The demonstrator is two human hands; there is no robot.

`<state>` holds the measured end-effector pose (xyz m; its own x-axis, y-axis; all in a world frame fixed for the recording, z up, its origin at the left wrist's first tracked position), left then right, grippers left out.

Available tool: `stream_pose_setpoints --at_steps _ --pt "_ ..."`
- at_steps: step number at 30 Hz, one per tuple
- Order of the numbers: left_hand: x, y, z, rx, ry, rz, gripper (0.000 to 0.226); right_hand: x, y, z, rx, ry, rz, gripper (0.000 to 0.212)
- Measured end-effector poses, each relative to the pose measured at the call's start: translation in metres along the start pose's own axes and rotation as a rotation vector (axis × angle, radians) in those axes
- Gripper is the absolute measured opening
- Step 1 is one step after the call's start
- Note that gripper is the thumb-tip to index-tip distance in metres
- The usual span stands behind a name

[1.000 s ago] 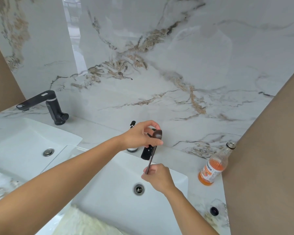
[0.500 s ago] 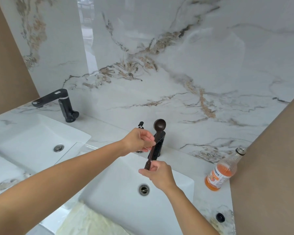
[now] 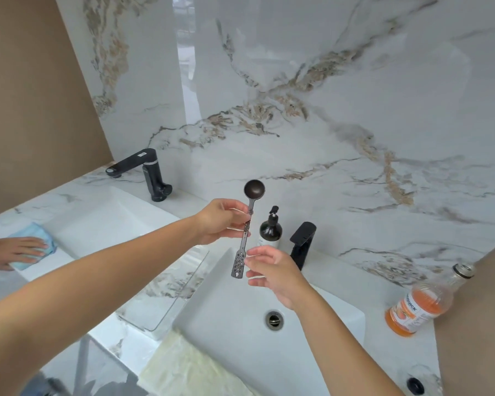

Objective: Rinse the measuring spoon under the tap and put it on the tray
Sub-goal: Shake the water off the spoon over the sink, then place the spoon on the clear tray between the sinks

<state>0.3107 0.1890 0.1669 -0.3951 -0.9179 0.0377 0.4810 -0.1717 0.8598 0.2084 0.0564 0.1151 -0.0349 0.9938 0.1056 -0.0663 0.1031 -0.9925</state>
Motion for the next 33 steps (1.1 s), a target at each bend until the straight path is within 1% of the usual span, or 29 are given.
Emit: stream_pose_setpoints --at_steps 3,6,8,11,13,16,20,23,26,28,31,33 --pt "-0.024 -0.007 -0.002 -0.04 0.0 -0.03 0.014 0.028 0.008 -0.01 0.001 0.027 -0.009 0.008" --pt "-0.055 -0.011 -0.009 -0.091 -0.006 -0.121 0.014 0.054 0.017 -0.023 0.021 0.038 0.007 0.01" --pt "-0.083 -0.013 -0.013 -0.13 -0.016 -0.166 0.014 0.075 0.022 -0.034 0.057 0.03 0.028 0.01" --pt "-0.134 -0.018 -0.021 -0.169 -0.003 -0.192 0.013 0.119 0.032 -0.056 0.114 0.039 -0.011 0.01" --pt "-0.166 -0.029 -0.027 -0.204 0.011 -0.206 0.013 0.15 0.045 -0.069 0.166 0.068 -0.042 0.012" --pt "-0.197 -0.062 -0.04 -0.292 0.002 -0.296 0.012 0.192 0.078 -0.075 0.277 0.133 -0.064 0.017" --pt "-0.215 -0.123 -0.058 -0.421 -0.026 -0.403 0.012 0.225 0.126 -0.065 0.479 0.209 -0.034 0.027" --pt "-0.219 -0.157 -0.07 -0.446 -0.021 -0.501 0.009 0.234 0.151 -0.059 0.58 0.283 0.022 0.033" --pt "-0.218 -0.173 -0.081 -0.42 0.012 -0.603 0.01 0.235 0.163 -0.057 0.636 0.367 0.103 0.027" --pt "-0.215 -0.18 -0.085 -0.415 0.01 -0.638 0.012 0.235 0.168 -0.057 0.662 0.399 0.129 0.027" --pt "-0.213 -0.189 -0.093 -0.418 0.008 -0.652 0.014 0.237 0.174 -0.059 0.693 0.432 0.139 0.032" --pt "-0.211 -0.193 -0.097 -0.437 0.01 -0.629 0.012 0.237 0.177 -0.061 0.706 0.455 0.15 0.028"
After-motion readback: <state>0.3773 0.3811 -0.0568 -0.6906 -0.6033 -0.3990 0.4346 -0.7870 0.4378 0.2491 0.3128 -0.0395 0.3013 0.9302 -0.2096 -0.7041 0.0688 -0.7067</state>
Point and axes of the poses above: each hand's wrist, its own z-axis away from the middle knuckle, its own x-axis out of the palm, y = z × x, the point moved 5 cm from there along -z, towards the middle knuckle, and after that the axes turned 15 degrees about -x, right-handed, at the moved point
